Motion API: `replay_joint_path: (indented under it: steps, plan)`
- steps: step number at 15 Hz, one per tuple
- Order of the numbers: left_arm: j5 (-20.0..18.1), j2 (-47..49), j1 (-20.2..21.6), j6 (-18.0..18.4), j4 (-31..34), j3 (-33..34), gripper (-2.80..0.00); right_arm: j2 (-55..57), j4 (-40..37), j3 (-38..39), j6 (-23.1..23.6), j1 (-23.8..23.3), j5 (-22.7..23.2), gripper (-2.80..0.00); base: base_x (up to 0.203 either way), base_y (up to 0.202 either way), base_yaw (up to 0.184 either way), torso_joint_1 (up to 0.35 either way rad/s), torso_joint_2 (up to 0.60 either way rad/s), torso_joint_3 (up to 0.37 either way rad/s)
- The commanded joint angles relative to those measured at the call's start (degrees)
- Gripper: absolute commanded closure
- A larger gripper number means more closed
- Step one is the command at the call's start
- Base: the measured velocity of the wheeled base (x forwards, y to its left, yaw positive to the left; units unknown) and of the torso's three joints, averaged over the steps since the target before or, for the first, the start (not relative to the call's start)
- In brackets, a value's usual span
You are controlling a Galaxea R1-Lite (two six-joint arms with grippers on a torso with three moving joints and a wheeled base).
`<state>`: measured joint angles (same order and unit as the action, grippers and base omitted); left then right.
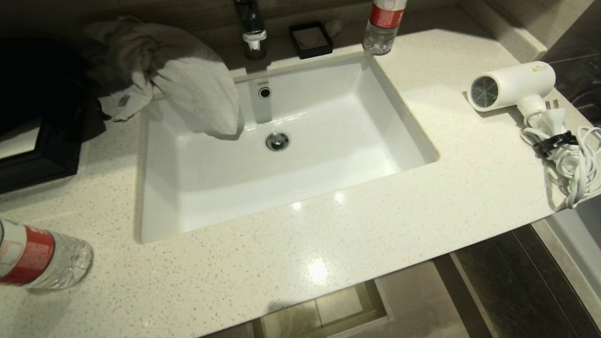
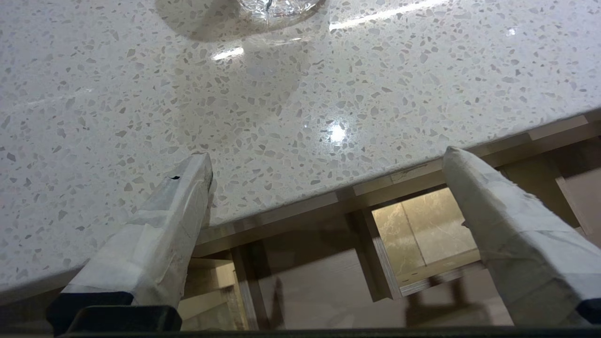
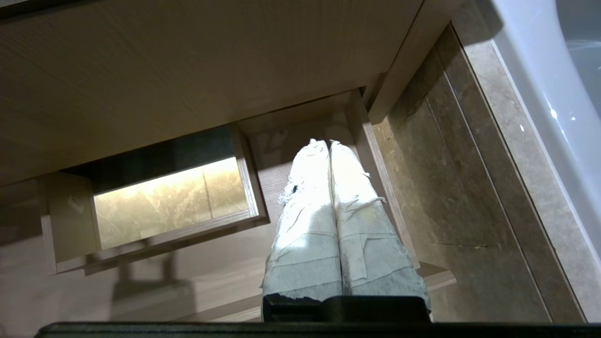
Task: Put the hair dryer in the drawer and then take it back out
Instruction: Pick up the hairdryer
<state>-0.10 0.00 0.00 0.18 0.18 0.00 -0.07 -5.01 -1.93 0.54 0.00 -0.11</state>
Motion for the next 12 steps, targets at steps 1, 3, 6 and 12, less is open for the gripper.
replay_joint_path:
  steps: [1, 3, 6, 12]
  plan:
    - [0.01, 0.0, 0.0, -0.01, -0.01, 0.0, -2.8, 0.07, -0.09, -0.01, 0.25, 0.0, 0.03, 0.0, 0.0, 0.0, 0.0, 0.0, 0.0, 0.0]
    - [0.01, 0.0, 0.0, -0.01, -0.01, 0.0, -2.8, -0.01, 0.38, -0.05, 1.87, 0.0, -0.04, 0.0, 0.0, 0.0, 0.0, 0.0, 0.0, 0.0]
    - [0.01, 0.0, 0.0, -0.01, -0.04, 0.0, -2.8, 2.2, -5.49, -10.83, 2.46, 0.0, 0.0, 0.0, 0.0, 0.0, 0.0, 0.0, 0.0, 0.0]
    - [0.01, 0.0, 0.0, -0.01, -0.08, 0.0, -2.8, 22.32, -46.25, -56.43, 2.22, 0.55, -3.73, 0.0, 0.0, 0.0, 0.0, 0.0, 0.0, 0.0]
